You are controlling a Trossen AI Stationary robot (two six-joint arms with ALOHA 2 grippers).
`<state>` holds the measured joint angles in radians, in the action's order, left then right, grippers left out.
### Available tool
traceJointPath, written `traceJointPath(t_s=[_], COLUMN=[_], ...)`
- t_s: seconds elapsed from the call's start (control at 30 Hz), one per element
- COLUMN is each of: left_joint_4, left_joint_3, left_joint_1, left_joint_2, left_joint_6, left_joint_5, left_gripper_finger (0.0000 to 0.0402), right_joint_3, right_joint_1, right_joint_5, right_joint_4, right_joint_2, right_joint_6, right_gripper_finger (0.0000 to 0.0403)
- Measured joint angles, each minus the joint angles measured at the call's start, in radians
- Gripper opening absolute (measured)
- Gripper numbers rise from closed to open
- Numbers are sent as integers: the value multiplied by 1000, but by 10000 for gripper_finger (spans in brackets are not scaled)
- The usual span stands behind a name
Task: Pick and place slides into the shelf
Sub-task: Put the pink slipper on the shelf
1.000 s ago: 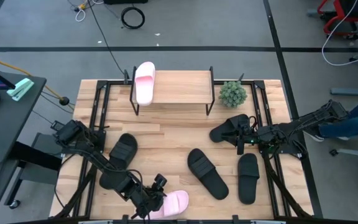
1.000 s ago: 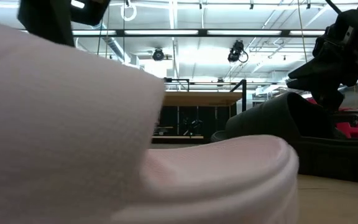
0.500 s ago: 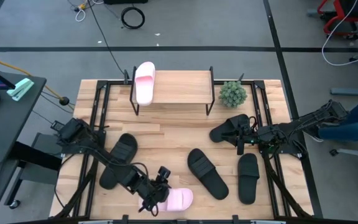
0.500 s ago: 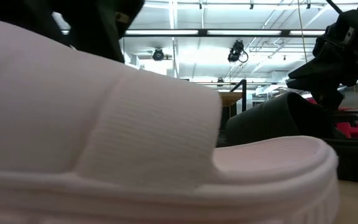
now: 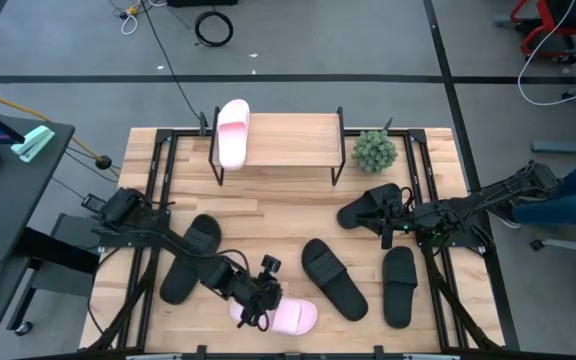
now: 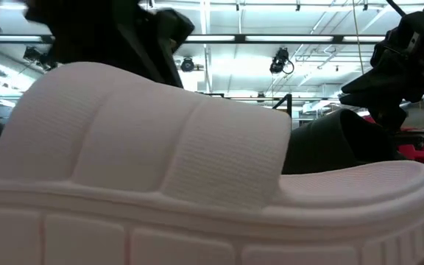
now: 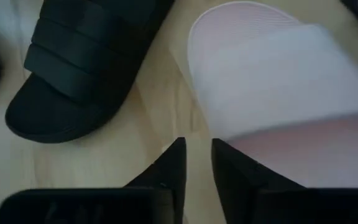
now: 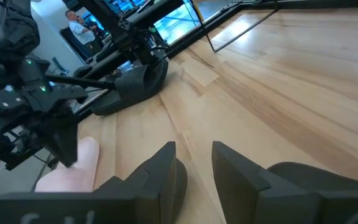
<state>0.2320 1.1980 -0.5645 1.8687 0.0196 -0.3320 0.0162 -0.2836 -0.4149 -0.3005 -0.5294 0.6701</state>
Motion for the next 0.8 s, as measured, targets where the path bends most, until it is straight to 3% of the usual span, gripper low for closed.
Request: traceJointPath(t_s=[0.23,0.5,0.67,0.8], left_joint_4=[-24,-39,-31,42], left_joint_3=[-2,0,0,0], left_joint_1=[4,-33,-35,-34], left_joint_2=[51,-48,-125,-135], left_joint_6=[-13,-12,-8,-8], left_joint_5=[-19,-204,-208,-150], left_gripper_finger=[7,5,4,21], right_joint_3=[0,0,0,0], right_joint_1=[0,0,0,0], right_joint_5=[0,0,0,0], right_joint_4=[11,16,16,16], right_joint_2=[0,0,0,0], right_joint_6=[0,0,0,0], right_gripper_finger=[110,110,110,110])
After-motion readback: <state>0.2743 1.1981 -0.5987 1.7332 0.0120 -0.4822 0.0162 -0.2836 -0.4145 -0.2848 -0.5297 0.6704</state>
